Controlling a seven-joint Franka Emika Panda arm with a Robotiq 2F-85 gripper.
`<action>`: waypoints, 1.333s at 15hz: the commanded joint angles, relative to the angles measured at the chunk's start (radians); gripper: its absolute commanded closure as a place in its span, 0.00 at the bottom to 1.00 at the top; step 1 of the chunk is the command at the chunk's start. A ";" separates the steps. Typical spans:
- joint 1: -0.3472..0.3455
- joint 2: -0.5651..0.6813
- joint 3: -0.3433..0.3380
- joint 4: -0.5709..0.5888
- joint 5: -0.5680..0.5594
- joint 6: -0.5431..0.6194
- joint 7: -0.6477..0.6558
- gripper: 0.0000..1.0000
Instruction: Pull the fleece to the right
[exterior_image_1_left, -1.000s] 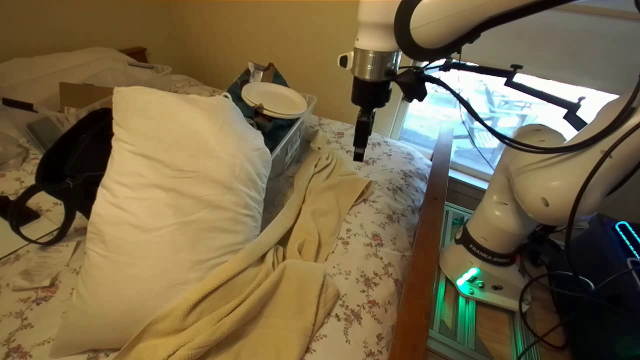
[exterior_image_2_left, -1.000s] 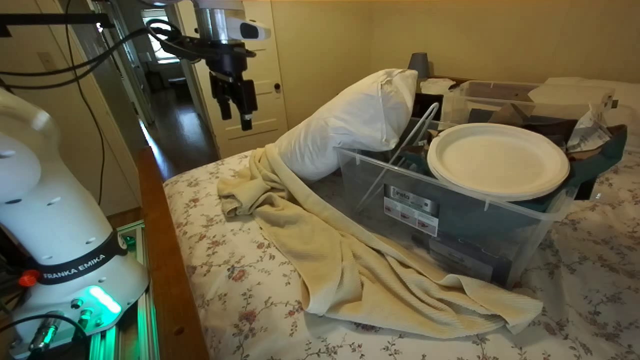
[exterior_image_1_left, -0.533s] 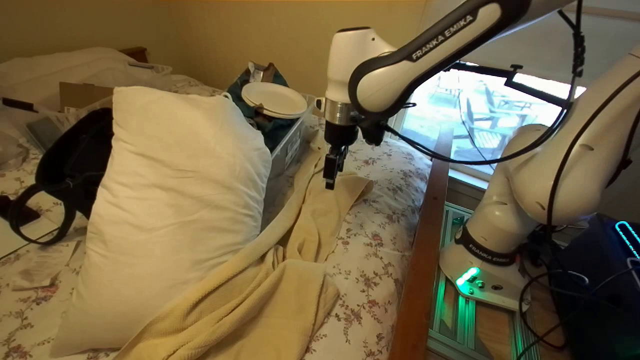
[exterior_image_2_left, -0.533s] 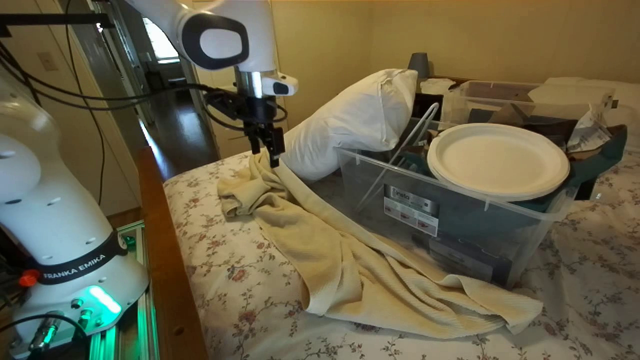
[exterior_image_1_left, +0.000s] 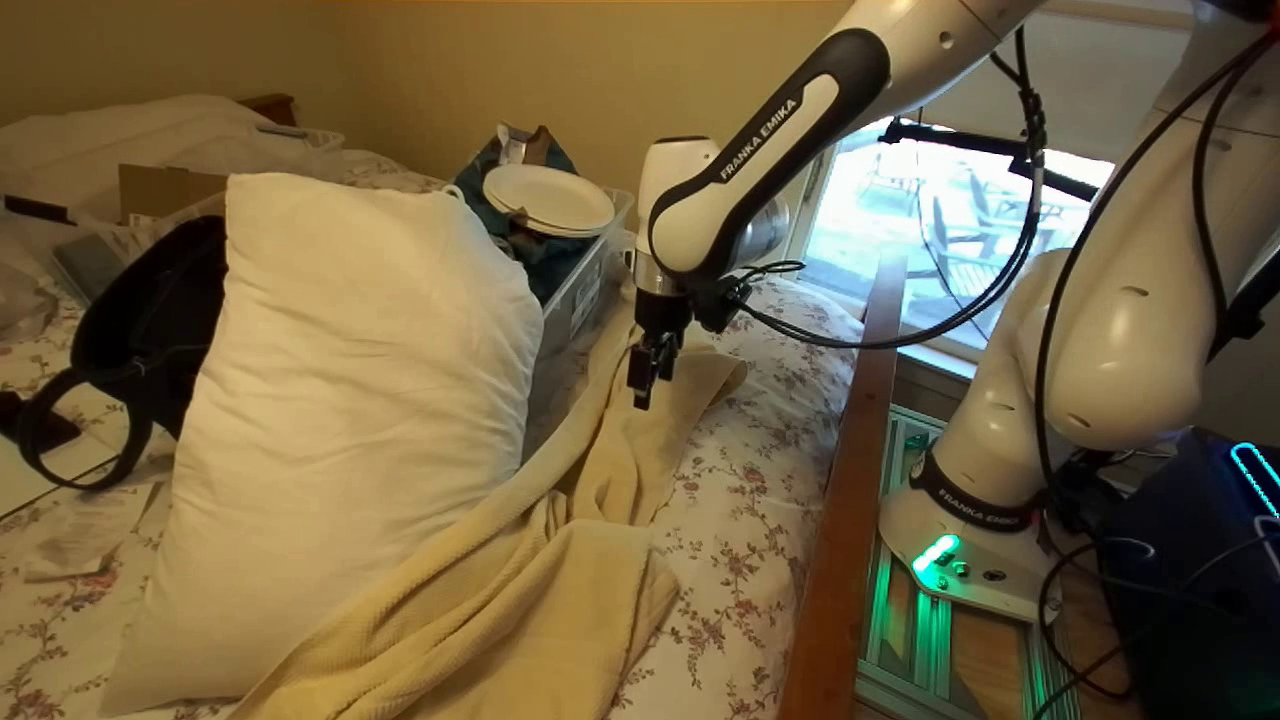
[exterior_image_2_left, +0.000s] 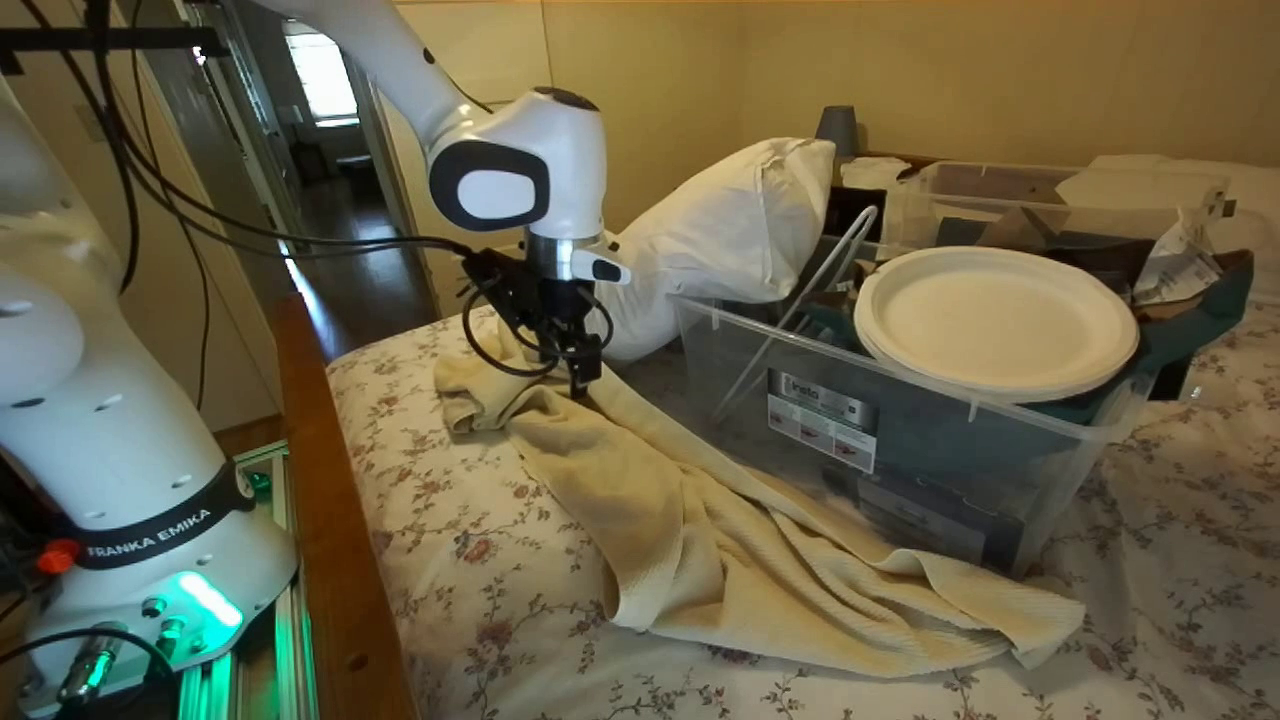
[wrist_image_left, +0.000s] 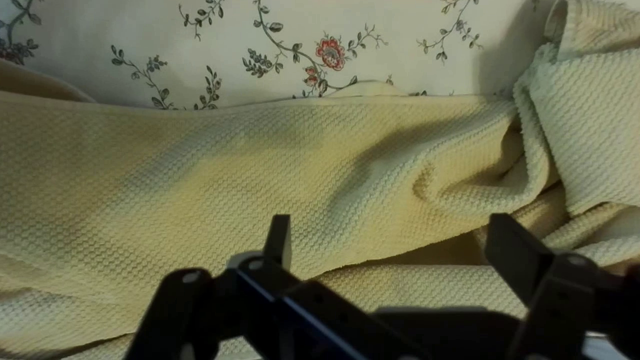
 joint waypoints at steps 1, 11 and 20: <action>-0.035 0.000 0.036 0.005 -0.003 -0.002 0.003 0.00; -0.139 0.142 -0.034 -0.045 -0.170 0.059 0.317 0.00; -0.174 0.156 -0.026 -0.048 -0.148 0.104 0.290 0.00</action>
